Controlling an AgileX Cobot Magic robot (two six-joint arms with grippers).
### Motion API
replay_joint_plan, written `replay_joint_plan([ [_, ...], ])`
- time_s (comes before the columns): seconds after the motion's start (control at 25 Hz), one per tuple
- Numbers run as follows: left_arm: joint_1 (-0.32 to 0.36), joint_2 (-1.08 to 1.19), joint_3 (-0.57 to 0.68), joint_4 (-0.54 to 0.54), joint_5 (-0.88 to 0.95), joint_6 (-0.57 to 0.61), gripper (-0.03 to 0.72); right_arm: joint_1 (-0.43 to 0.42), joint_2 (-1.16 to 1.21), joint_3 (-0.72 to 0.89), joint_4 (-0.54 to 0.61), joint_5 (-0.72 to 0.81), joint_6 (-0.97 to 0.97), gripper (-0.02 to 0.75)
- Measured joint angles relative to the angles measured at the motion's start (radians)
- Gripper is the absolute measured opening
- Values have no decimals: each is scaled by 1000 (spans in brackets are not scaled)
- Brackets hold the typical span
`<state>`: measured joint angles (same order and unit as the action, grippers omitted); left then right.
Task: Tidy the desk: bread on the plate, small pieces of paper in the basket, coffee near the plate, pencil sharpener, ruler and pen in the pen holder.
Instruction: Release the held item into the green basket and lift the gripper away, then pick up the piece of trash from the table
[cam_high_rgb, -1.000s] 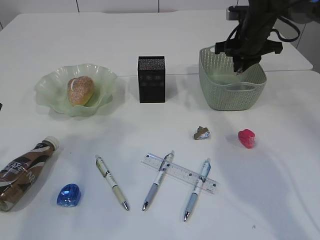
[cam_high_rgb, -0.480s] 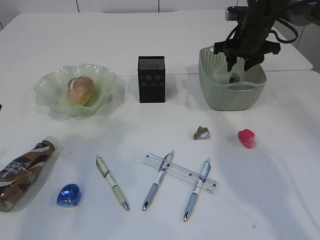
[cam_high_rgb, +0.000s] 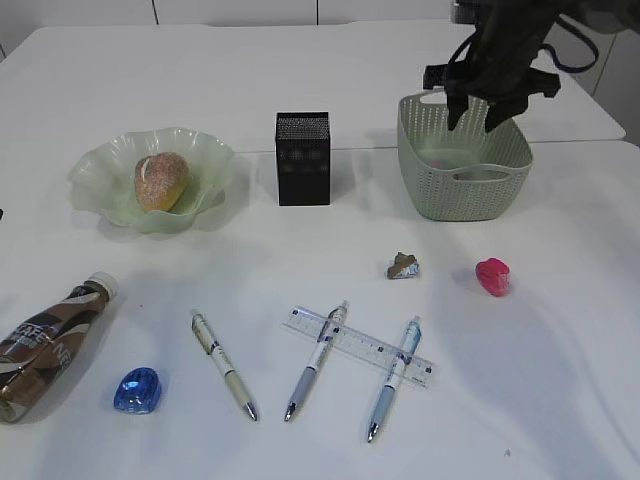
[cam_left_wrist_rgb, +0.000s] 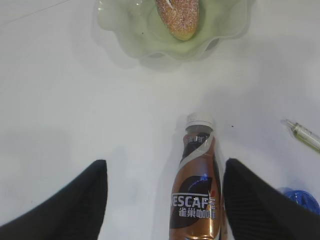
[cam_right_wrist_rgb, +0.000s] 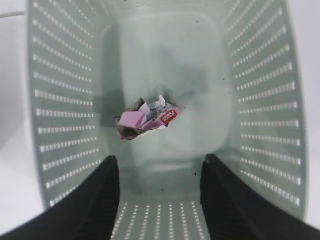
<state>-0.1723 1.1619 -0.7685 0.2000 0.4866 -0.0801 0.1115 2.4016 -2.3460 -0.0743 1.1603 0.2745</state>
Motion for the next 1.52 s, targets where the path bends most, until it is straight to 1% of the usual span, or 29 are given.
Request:
replay_joint_plan([
  [0.04,0,0,0,0,0,0,510,0,0,-39,14,36,-2,419],
  [0.08,0,0,0,0,0,0,509,0,0,-39,14,36,-2,419],
  [0.12,0,0,0,0,1,0,509,0,0,-89,37,65,-22,419],
  [0.16,0,0,0,0,2,0,508,0,-11,-106,56,70,-40,419],
  [0.52,0,0,0,0,24,0,498,0,-97,-118,92,91,-100,420],
  [0.6,0,0,-4,0,31,0,496,0,-136,-118,150,91,-128,420],
  [0.64,0,0,-11,0,39,0,496,0,-137,-118,158,93,-137,420],
  [0.72,0,0,-28,0,48,0,495,0,-173,-85,202,93,-174,420],
  [0.76,0,0,-35,0,52,0,494,0,-173,-81,204,93,-174,420],
  [0.84,0,0,-56,0,58,0,488,4,-229,8,210,93,-225,420],
  [1.0,0,0,-74,0,72,0,483,4,-293,156,211,93,-260,420],
  [1.12,0,0,-74,0,93,0,482,4,-310,217,211,93,-266,420],
  [1.16,0,0,-74,0,105,0,482,11,-314,261,208,93,-274,420],
  [1.24,0,0,-74,-2,133,0,482,24,-314,292,204,93,-280,420],
  [1.32,0,0,-74,-4,154,0,482,63,-314,342,175,91,-282,420],
  [1.36,0,0,-74,-6,165,0,482,69,-314,347,165,91,-282,420],
  [1.4,0,0,-74,-8,173,-1,482,94,-314,358,145,91,-282,420],
  [1.44,0,0,-74,-15,184,-1,482,94,-314,358,145,91,-282,420],
  [1.52,0,0,-80,-31,210,-1,482,152,-289,364,108,89,-284,420],
])
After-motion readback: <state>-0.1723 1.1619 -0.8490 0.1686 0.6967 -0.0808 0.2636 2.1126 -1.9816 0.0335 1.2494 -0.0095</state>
